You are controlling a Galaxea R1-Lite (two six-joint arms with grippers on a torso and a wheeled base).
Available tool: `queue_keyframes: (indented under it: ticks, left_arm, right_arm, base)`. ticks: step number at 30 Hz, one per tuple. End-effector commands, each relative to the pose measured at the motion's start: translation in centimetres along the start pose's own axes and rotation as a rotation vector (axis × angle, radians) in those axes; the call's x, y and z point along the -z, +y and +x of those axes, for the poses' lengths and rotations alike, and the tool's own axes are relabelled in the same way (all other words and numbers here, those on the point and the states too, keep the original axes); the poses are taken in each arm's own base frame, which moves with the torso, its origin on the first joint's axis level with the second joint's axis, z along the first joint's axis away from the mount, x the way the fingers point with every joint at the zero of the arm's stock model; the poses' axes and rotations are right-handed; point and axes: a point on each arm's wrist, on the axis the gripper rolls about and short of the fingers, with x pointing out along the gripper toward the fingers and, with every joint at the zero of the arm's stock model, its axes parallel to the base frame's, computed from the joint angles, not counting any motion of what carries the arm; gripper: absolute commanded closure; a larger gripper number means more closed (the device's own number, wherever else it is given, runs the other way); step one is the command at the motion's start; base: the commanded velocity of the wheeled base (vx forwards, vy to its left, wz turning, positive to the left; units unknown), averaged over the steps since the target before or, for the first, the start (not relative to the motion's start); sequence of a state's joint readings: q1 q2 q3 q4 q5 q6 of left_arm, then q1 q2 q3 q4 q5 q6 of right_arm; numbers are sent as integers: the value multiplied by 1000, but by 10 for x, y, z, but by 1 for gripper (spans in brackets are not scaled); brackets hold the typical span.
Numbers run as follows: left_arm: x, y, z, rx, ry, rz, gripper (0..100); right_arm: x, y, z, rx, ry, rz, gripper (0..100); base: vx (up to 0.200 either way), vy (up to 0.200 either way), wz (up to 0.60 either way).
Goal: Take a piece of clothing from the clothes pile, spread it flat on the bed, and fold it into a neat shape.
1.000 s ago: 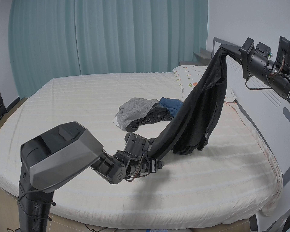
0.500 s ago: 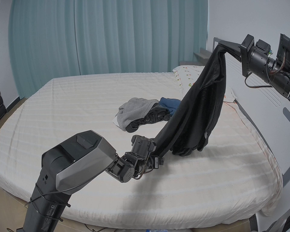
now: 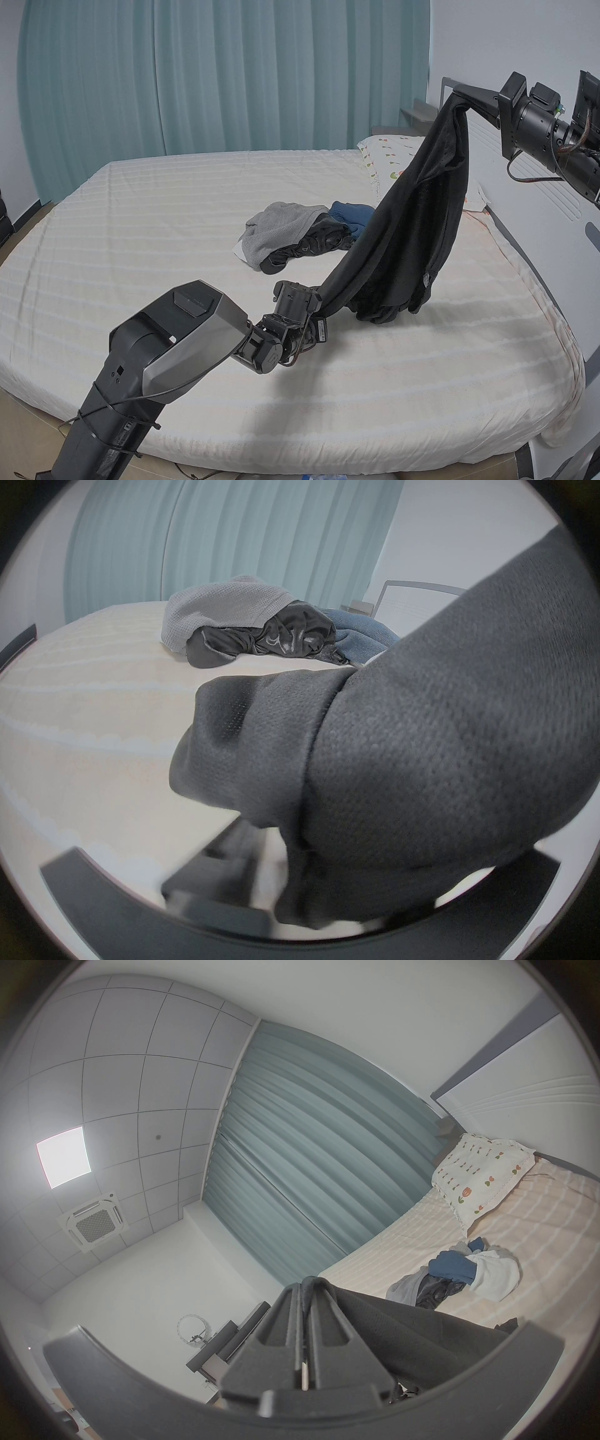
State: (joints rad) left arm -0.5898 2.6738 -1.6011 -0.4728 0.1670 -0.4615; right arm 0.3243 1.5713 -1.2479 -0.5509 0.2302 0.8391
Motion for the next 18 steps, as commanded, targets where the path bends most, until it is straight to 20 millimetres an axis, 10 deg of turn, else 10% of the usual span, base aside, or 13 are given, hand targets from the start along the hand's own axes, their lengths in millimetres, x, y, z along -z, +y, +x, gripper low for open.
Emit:
queue_keyframes:
  ticks: [1, 7, 18]
  left_arm:
    - [1, -1, -2, 1, 2, -16, 100]
    - [-25, 5, -27, -4, -28, -96, 100]
    - [-109, -2, -172, 26, -65, -174, 100]
  right_arm:
    - [0, -4, 0, 12, -1, 8, 100]
    - [1, -12, -2, 40, 5, 17, 100]
    - [37, -64, -6, 212, 115, 39, 100]
  base:
    - [0, 0, 0]
    - [0, 0, 0]
    - [0, 0, 0]
